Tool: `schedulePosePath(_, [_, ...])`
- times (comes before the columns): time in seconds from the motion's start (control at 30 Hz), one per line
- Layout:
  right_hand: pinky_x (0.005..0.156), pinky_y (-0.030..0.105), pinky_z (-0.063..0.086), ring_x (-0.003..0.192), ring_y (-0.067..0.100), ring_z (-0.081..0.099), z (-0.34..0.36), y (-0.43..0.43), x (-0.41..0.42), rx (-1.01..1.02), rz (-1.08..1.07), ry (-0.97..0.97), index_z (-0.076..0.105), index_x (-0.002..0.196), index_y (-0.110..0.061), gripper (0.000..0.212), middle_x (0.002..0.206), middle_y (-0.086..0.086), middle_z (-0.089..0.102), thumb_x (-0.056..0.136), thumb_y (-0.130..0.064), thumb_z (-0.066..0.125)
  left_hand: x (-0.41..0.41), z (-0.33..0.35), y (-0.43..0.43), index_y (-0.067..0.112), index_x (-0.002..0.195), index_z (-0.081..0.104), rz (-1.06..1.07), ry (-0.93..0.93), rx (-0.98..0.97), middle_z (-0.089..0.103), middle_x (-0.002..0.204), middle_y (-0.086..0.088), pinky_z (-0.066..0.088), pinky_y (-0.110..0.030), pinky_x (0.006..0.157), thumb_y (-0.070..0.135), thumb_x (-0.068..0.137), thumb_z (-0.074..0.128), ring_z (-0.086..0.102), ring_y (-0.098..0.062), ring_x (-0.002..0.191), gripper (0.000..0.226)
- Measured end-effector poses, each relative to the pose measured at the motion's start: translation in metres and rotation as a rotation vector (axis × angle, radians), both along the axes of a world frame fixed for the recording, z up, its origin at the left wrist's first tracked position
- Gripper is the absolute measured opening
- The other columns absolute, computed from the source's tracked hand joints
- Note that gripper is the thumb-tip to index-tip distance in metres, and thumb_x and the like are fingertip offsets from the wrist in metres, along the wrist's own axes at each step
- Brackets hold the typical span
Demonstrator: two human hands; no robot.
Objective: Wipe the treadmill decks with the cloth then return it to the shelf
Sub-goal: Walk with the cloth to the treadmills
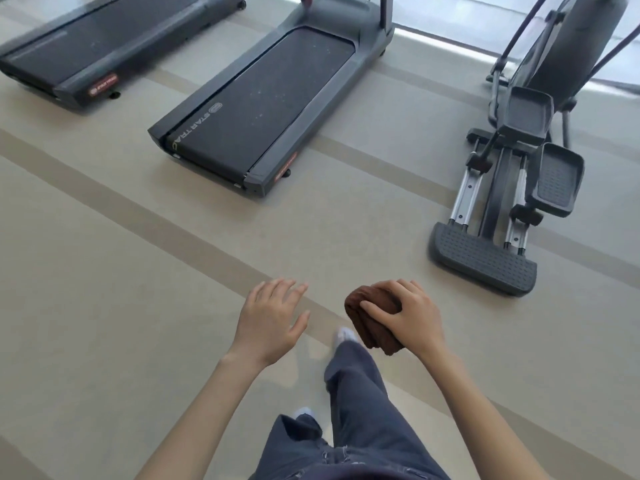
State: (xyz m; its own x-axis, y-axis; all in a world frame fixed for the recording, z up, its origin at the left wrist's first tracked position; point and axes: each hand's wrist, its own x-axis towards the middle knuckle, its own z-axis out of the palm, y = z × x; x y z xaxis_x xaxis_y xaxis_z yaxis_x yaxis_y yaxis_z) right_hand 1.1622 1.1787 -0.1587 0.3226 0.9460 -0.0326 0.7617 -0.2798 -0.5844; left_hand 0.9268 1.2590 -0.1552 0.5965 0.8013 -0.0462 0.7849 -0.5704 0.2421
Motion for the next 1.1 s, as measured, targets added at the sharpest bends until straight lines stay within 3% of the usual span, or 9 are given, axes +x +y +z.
schedulePosePath(0.3, [0.072,0.025,0.042,0.091,0.005,0.049,-0.012,0.152,0.091,-0.059,0.098,0.032,0.064,0.097,-0.037,0.03,0.088,-0.019,0.058,0.076,-0.059,0.063,0.09,-0.008,0.134,0.018,0.124,0.058,0.124,0.008,-0.047,0.06,0.124,-0.003,0.038,-0.039,0.1,0.041,0.085,0.044,0.052,-0.023,0.118,0.047])
schedulePosePath(0.7, [0.071,0.027,0.04,0.089,0.006,0.048,0.01,0.321,0.186,0.006,0.138,0.069,0.065,0.095,-0.037,0.026,0.085,-0.018,0.059,0.076,-0.054,0.066,0.172,0.0,0.276,0.021,0.132,0.05,0.196,0.039,-0.063,0.053,0.133,0.001,0.035,-0.038,0.104,0.05,0.088,0.025,0.045,-0.019,0.125,0.058])
schedulePosePath(0.9, [0.073,0.027,0.041,0.092,0.007,0.048,-0.001,0.378,0.205,-0.032,0.148,0.076,0.065,0.095,-0.036,0.025,0.089,-0.015,0.061,0.076,-0.052,0.067,0.194,-0.005,0.334,0.021,0.131,0.051,0.194,0.024,-0.054,0.054,0.132,0.0,0.035,-0.037,0.101,0.045,0.089,0.036,0.046,-0.019,0.124,0.051])
schedulePosePath(1.1, [0.075,0.028,0.043,0.091,0.007,0.047,-0.001,0.468,0.218,-0.008,0.204,0.044,0.064,0.095,-0.038,0.026,0.087,-0.018,0.06,0.075,-0.055,0.065,0.206,-0.02,0.416,0.025,0.136,0.044,0.237,-0.007,-0.072,0.048,0.138,0.003,0.029,-0.035,0.106,0.048,0.09,0.029,0.039,-0.016,0.13,0.054])
